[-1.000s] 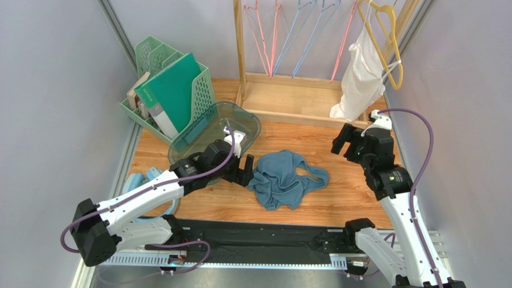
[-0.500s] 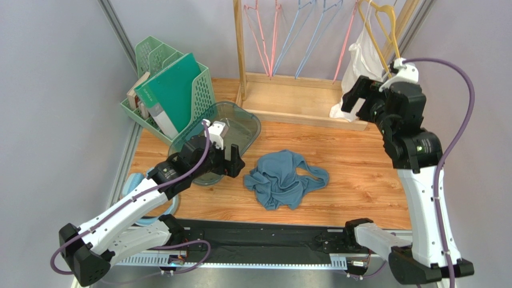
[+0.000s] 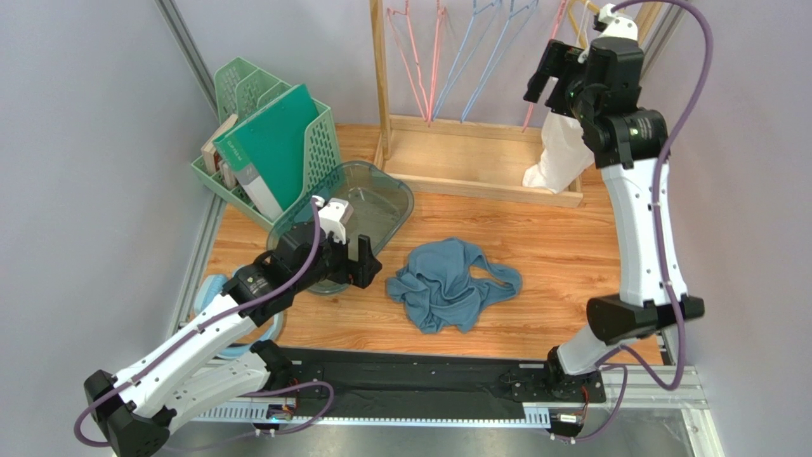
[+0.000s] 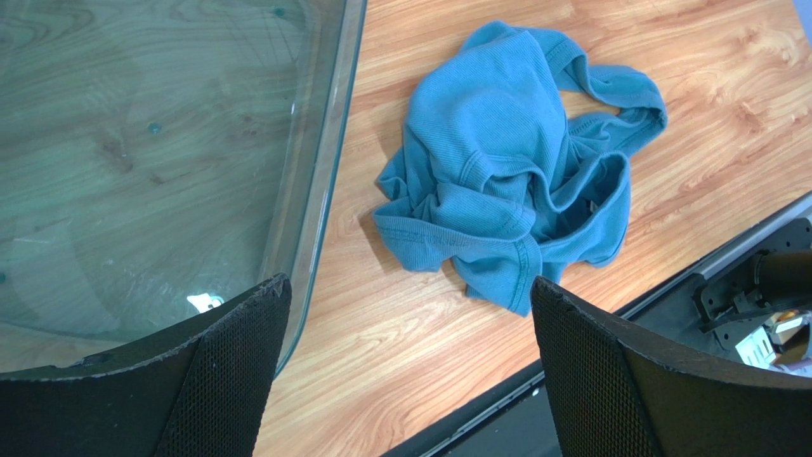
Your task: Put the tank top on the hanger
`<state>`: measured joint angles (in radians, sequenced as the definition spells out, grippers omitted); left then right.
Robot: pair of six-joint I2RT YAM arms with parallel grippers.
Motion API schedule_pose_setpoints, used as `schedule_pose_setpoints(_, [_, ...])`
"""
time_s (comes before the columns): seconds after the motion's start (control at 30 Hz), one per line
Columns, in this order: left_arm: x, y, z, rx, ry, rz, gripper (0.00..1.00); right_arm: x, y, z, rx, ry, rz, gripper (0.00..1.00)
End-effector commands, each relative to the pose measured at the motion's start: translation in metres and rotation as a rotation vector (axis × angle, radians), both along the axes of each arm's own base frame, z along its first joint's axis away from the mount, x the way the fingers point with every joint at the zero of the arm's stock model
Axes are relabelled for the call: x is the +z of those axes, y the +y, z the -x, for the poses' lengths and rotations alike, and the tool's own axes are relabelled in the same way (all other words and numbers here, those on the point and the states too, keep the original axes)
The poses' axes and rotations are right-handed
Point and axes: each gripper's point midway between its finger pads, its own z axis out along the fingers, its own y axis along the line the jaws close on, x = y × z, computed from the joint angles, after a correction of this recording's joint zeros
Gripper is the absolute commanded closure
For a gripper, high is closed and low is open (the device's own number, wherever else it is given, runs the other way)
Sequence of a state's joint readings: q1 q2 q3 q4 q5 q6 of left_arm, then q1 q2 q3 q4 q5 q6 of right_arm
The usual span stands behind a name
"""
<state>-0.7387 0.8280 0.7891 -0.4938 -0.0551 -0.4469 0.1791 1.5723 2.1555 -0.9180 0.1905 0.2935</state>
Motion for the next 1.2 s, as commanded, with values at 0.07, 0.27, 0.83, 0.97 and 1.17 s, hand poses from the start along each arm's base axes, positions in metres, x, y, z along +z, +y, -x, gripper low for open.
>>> schedule_pose_setpoints(0.07, [-0.001,0.006,0.005,0.009,-0.005,0.008,0.01,-0.007,0.002,-0.044,-0.015,0.0,0.051,0.06])
schedule_pose_setpoints(0.27, [-0.005,0.01,0.008,0.018,0.003,0.013,0.01,-0.032,-0.012,-0.071,-0.109,0.047,0.136,0.09])
schedule_pose_setpoints(0.83, [-0.012,0.01,0.01,0.02,0.017,0.013,0.01,-0.026,-0.01,-0.069,-0.15,0.025,0.265,0.71])
schedule_pose_setpoints(0.97, [-0.013,0.011,0.011,0.021,0.019,0.015,0.01,-0.022,-0.01,-0.067,-0.144,0.018,0.271,0.86])
schedule_pose_setpoints(1.17, [-0.015,0.011,0.011,0.023,0.024,0.014,0.01,-0.006,-0.009,-0.06,-0.133,-0.025,0.265,1.0])
